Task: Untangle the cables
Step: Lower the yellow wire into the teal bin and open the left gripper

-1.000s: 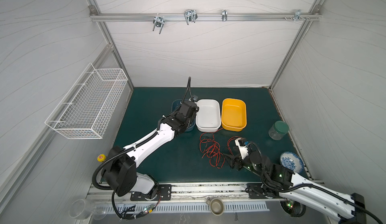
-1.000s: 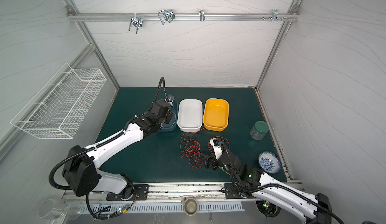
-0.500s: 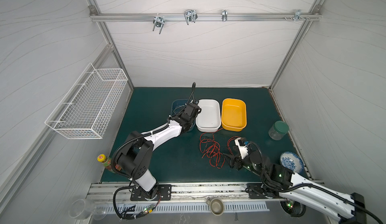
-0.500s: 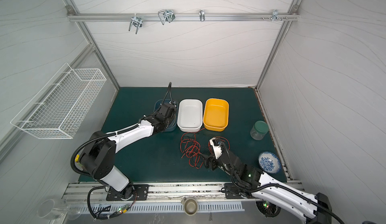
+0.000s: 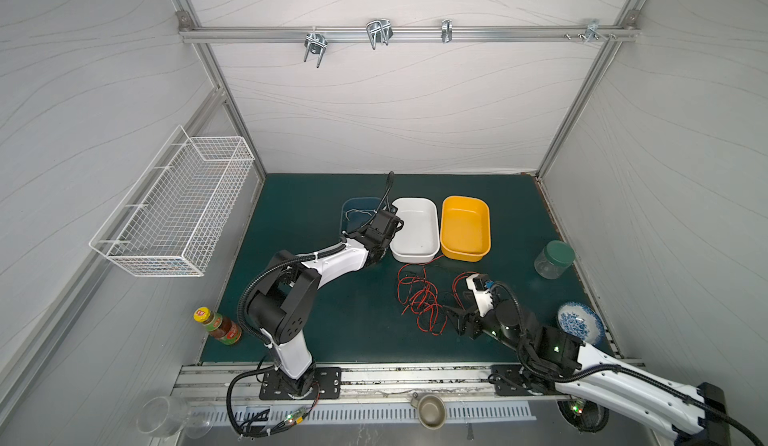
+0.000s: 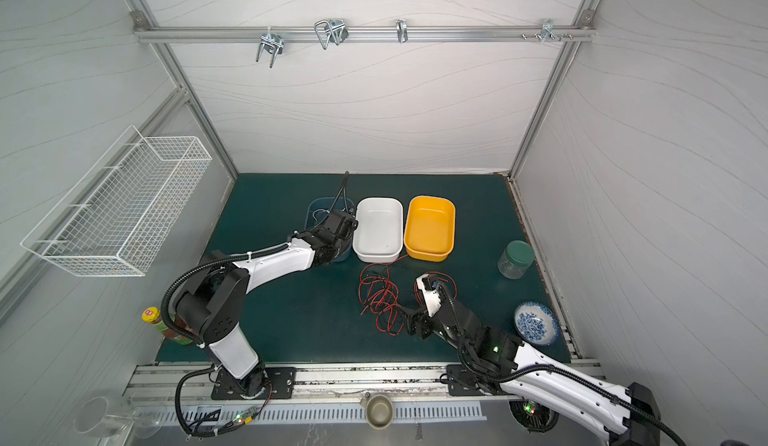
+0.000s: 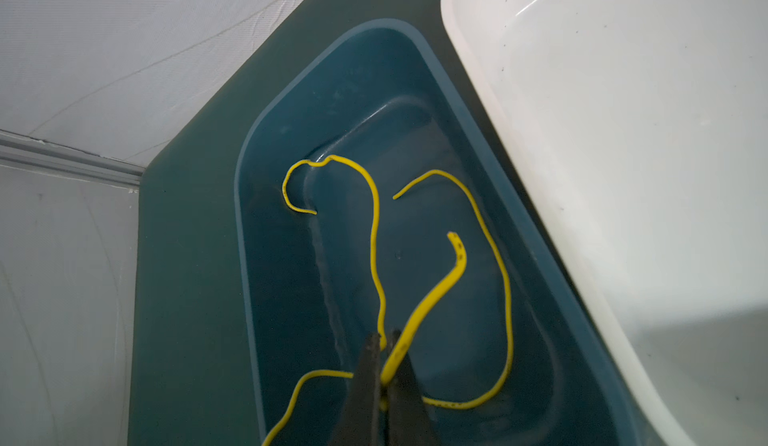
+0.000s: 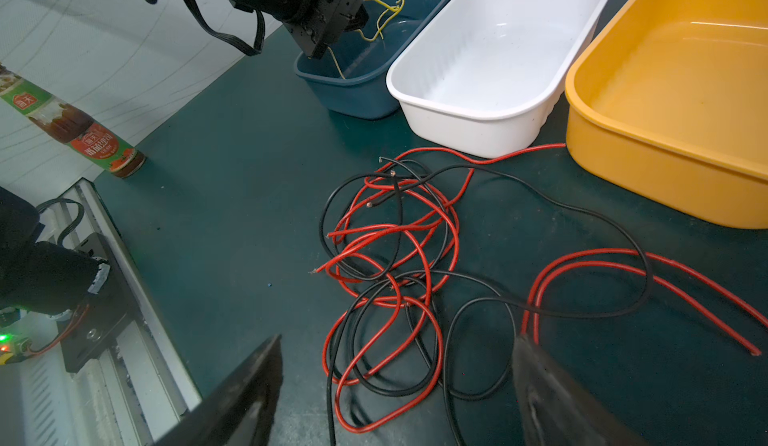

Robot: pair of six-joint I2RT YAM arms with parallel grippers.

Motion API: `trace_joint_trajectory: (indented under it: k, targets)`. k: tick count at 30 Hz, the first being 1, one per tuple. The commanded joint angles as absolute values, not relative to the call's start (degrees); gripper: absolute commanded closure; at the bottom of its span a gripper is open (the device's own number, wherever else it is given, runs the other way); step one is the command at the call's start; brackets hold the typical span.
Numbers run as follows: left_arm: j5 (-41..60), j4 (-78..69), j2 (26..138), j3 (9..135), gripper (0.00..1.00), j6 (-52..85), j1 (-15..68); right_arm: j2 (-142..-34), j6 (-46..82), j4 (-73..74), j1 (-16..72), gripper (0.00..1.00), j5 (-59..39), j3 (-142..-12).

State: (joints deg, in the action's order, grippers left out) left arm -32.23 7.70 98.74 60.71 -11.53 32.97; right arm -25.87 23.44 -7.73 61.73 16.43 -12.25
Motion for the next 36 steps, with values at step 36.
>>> trace_joint_trajectory:
  k: [36]
  targets:
    - [-29.8,17.2,101.1,65.6,0.7,-6.6,31.2,-26.2,22.5,-6.8,61.5,0.12,16.4,-12.2]
